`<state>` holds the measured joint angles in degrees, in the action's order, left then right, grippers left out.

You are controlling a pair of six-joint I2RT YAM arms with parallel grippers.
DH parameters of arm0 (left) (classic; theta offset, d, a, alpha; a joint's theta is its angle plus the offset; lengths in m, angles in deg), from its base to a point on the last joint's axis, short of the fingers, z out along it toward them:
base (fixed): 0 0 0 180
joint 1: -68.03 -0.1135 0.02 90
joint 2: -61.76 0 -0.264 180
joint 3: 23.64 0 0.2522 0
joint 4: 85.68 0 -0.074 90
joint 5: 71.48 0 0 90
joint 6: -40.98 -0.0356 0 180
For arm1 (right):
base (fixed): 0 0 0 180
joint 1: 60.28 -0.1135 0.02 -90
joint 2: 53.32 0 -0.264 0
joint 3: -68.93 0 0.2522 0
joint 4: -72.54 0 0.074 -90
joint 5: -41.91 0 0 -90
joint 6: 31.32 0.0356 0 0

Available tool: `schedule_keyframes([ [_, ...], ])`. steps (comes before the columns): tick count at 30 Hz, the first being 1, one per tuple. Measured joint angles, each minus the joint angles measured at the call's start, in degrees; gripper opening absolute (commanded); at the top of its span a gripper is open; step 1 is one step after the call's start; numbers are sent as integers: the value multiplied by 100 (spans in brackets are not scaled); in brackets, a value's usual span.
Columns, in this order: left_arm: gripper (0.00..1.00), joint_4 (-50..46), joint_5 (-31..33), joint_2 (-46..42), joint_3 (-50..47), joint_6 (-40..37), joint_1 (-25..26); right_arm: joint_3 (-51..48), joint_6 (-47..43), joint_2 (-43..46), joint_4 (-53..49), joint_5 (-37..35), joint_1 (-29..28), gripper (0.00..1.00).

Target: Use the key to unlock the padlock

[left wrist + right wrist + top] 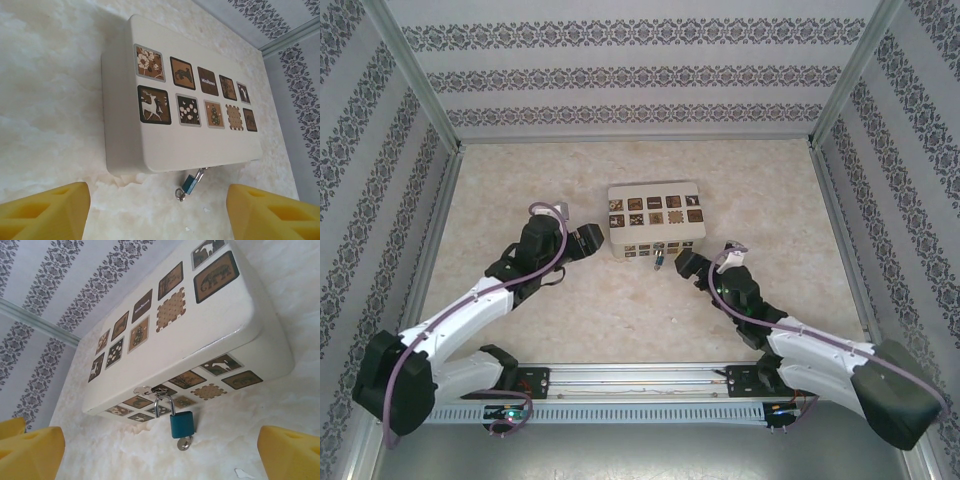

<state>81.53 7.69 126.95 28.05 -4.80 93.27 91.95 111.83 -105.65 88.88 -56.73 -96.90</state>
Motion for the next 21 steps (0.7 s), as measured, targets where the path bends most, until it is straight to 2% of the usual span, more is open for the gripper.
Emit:
schedule_keyframes([
  [9, 62, 269, -1093, 977, 461, 101, -514, 35, -197, -4, -518, 905, 531, 98],
  [21, 59, 326, -2090, 2402, 1375, 17, -850, 376, -345, -857, -372, 1569, 730, 98],
])
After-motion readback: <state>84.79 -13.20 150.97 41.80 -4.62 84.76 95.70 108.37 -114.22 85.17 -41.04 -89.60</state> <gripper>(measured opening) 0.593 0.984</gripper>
